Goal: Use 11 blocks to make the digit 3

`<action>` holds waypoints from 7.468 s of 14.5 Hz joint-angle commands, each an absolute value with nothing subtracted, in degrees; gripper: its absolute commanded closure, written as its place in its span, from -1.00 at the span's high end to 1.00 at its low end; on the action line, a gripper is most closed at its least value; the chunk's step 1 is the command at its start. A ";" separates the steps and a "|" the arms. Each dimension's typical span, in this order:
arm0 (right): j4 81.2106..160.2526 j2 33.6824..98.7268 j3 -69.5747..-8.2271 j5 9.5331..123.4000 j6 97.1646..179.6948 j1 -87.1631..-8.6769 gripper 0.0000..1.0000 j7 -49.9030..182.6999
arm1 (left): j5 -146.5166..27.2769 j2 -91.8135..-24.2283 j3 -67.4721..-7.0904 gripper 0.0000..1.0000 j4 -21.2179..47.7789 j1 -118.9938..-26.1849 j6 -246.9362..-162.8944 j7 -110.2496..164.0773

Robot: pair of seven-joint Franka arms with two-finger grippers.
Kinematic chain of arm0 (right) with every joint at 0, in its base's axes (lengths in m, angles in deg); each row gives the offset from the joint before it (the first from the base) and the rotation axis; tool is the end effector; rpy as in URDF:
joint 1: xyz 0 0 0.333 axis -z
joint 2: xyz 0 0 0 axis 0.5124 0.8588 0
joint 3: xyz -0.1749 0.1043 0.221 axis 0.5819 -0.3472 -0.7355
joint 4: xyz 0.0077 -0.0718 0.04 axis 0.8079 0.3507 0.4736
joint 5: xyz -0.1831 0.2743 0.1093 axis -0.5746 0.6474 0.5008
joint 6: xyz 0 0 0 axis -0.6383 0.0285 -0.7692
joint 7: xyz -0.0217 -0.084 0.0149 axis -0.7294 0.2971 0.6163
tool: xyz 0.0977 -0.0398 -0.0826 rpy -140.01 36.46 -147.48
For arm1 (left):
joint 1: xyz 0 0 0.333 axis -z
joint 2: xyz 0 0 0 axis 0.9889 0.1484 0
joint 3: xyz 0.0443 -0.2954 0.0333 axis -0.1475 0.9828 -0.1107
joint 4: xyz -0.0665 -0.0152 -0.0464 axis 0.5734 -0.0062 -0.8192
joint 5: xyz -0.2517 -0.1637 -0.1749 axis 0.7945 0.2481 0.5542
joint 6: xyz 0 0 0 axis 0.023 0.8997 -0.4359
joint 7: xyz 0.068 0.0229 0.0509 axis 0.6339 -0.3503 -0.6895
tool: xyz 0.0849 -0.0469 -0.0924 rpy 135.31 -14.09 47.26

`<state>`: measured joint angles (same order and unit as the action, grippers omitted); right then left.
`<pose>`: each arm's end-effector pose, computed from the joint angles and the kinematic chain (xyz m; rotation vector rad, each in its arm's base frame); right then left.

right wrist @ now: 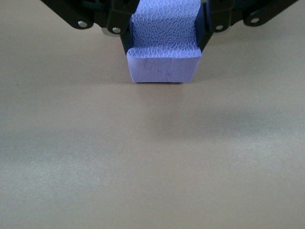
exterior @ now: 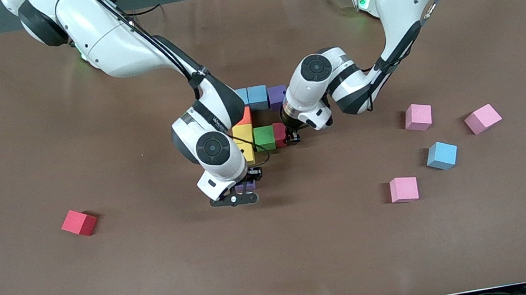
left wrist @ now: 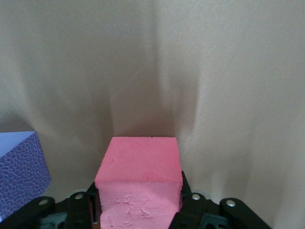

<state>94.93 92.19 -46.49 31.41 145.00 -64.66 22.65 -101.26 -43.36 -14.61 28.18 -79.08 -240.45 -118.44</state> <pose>0.5670 0.4070 0.2190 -3.0996 0.1211 0.0646 0.4285 -0.4011 0.1950 2.0953 2.0763 -0.2258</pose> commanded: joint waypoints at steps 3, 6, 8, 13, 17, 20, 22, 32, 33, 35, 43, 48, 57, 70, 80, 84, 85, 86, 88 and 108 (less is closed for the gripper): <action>93.43 93.10 -46.02 30.41 144.63 -65.27 -0.99 20.67 | -102.71 -42.42 -14.56 -0.20 27.56 -79.35 -241.12 -118.95; 93.43 93.28 -46.02 30.41 144.71 -65.36 -0.99 20.67 | -102.63 -42.51 -14.56 0.48 27.56 -79.18 -241.03 -118.86; 93.43 93.37 -46.11 30.41 144.71 -65.45 -0.99 20.67 | -102.63 -42.86 -14.56 1.00 27.13 -78.83 -240.95 -119.03; 93.43 93.37 -46.11 30.50 144.71 -65.63 -0.99 20.59 | -102.63 -44.70 -14.47 1.00 26.33 -79.18 -240.07 -119.13; 93.43 93.37 -46.11 30.50 144.71 -65.89 -0.99 20.59 | -102.71 -47.78 -14.39 1.00 23.09 -79.88 -234.55 -118.51; 93.52 93.37 -46.11 30.50 144.63 -66.06 -0.99 19.97 | -102.80 -48.22 -13.51 1.00 18.44 -79.71 -227.17 -117.64; 93.52 93.37 -46.11 30.41 144.54 -66.24 -0.99 19.97 | -102.80 -48.92 -12.81 1.00 16.85 -79.71 -223.82 -113.96; 93.78 93.37 -46.11 29.89 144.01 -66.24 -0.99 20.06 | -102.71 -49.28 -13.33 1.00 12.80 -80.85 -219.32 -89.44; 93.78 93.37 -46.11 29.71 144.01 -66.24 -0.99 20.06 | -102.71 -49.19 -13.51 1.00 12.80 -81.02 -219.32 -86.63; 93.78 93.37 -46.11 29.71 144.10 -66.33 -0.99 19.97 | -102.71 -49.10 -13.60 1.00 12.80 -83.12 -219.32 -79.18; 93.78 93.45 -46.11 29.71 143.92 -66.42 -0.98 20.06 | -102.71 -48.57 -13.68 1.00 12.71 -93.13 -217.04 -52.46; 93.78 93.45 -46.11 29.80 143.75 -66.42 -0.98 20.06 | -101.75 -46.38 -13.95 1.00 5.17 -97.37 -210.55 -33.55; 93.78 93.45 -46.11 29.80 144.01 -66.42 -0.17 19.97 | -93.15 -35.13 -21.50 0.77 -8.99 -97.20 -207.99 -1.03; 93.78 93.28 -46.11 27.78 143.75 -66.33 1.00 20.67 | -92.52 -30.29 -25.98 0.59 -15.86 -90.08 -202.89 20.53; 93.69 92.84 -46.20 27.42 141.11 -66.33 1.00 20.50 | -90.51 -29.33 -26.16 0.56 -15.86 -89.99 -203.41 20.18; 93.60 92.75 -46.37 27.77 141.02 -66.42 1.00 20.06 | -90.23 -29.77 -26.08 0.56 -15.86 -89.90 -203.59 19.83; 93.60 92.66 -46.37 27.86 140.94 -66.42 1.00 20.06 | -90.23 -29.77 -26.08 0.57 -15.86 -89.90 -203.77 19.74; 93.52 92.40 -46.46 28.21 140.85 -66.33 1.00 20.06 | -90.23 -29.68 -26.25 0.57 -15.77 -89.90 -204.20 19.74; 93.34 91.70 -46.81 28.56 140.85 -66.24 1.00 20.06 | -90.23 -29.42 -26.25 0.56 -15.77 -89.90 -204.64 19.83; 104.92 67.63 -46.20 30.50 124.59 -45.69 1.00 55.11 | -90.32 -33.98 -19.76 -0.29 -14.36 -90.25 -196.57 -4.39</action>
<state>96.84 73.65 -45.33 30.47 123.30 -48.24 51.76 -91.10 -31.94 -21.75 -14.61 -90.07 -199.66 0.85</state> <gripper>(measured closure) 0.000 0.511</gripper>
